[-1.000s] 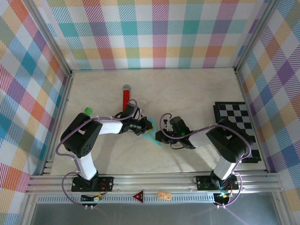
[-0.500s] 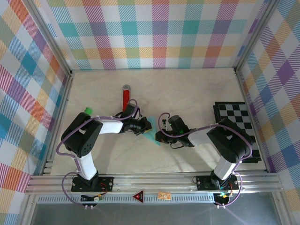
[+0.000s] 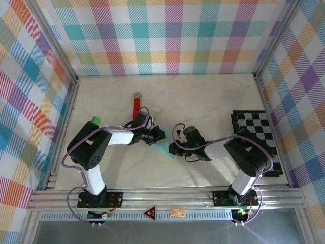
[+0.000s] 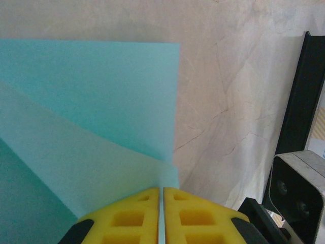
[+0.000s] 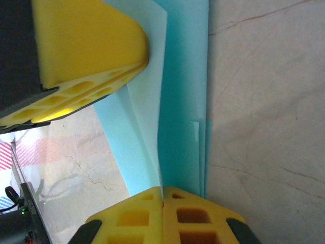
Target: Fold a paper plane with a square sheet of paper (pick it up from the middle)
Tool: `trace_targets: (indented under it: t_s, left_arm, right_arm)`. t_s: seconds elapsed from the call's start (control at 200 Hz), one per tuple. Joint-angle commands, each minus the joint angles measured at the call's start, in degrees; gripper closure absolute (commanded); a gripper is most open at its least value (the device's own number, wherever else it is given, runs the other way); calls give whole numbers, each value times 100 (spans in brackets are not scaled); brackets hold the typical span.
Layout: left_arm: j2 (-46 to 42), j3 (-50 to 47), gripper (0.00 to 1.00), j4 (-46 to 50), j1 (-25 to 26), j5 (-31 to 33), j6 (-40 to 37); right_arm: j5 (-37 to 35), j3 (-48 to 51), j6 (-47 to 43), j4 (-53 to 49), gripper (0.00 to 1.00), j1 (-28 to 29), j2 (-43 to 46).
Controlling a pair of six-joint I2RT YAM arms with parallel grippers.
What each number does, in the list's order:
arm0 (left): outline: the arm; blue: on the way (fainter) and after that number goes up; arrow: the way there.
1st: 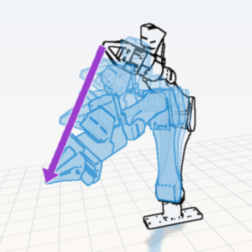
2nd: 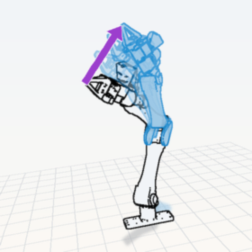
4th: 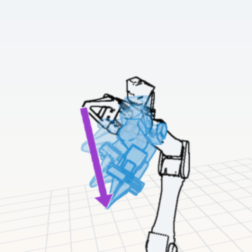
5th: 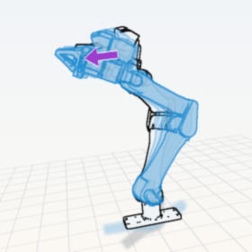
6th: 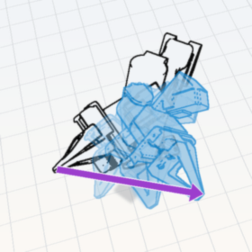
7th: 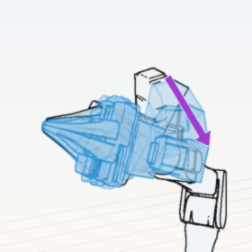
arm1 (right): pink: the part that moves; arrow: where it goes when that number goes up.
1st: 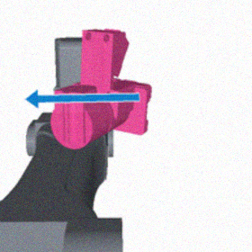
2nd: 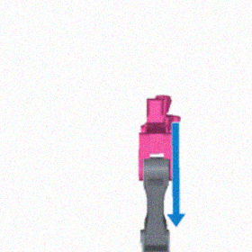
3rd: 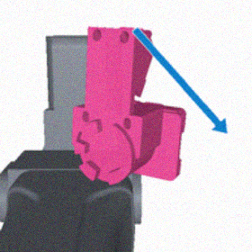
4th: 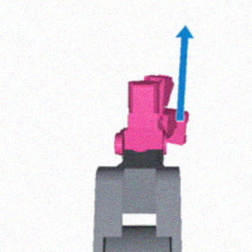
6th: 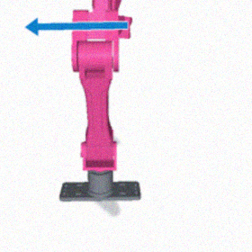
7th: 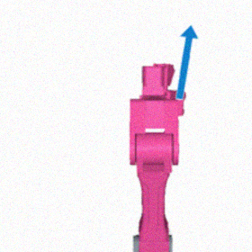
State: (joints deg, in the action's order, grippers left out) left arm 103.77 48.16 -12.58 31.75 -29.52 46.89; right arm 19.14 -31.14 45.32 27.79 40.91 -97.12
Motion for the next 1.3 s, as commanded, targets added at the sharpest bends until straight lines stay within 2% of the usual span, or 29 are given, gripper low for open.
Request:
trace_targets:
  t_s: [0.0, 0.07, 0.16, 0.22, 0.45, 0.77, 0.945, 1.295]
  left_arm:
    - [-112, -104, 89, -52, 24, -46, -90]
    - [-414, -185, 89, 8, 24, 220, -94]
    - [-949, -475, 86, 137, 9, 1047, 58]
    - [-1210, -615, 84, 37, -32, 1176, 155]
    - [-837, -539, 86, -334, -56, 173, 182]
    - [-475, -479, 87, -597, -6, -157, 206]
    - [-110, -322, 89, -665, 42, -142, 335]
    - [12, -235, 89, -650, 51, -89, 303]
  right_arm:
    - [-156, 283, 99, -417, 95, 22, -164]
    - [-177, 333, 153, -371, 96, 23, -180]
    - [-263, 418, 215, -285, 96, 23, -180]
    - [-296, 467, 249, -207, 96, 23, -176]
    - [-235, 513, 339, 29, 96, 23, -332]
    - [-245, 591, 426, 208, 95, 23, -449]
    - [-217, 565, 415, 237, 95, 23, -496]
    - [-182, 538, 404, 258, 93, 23, -570]
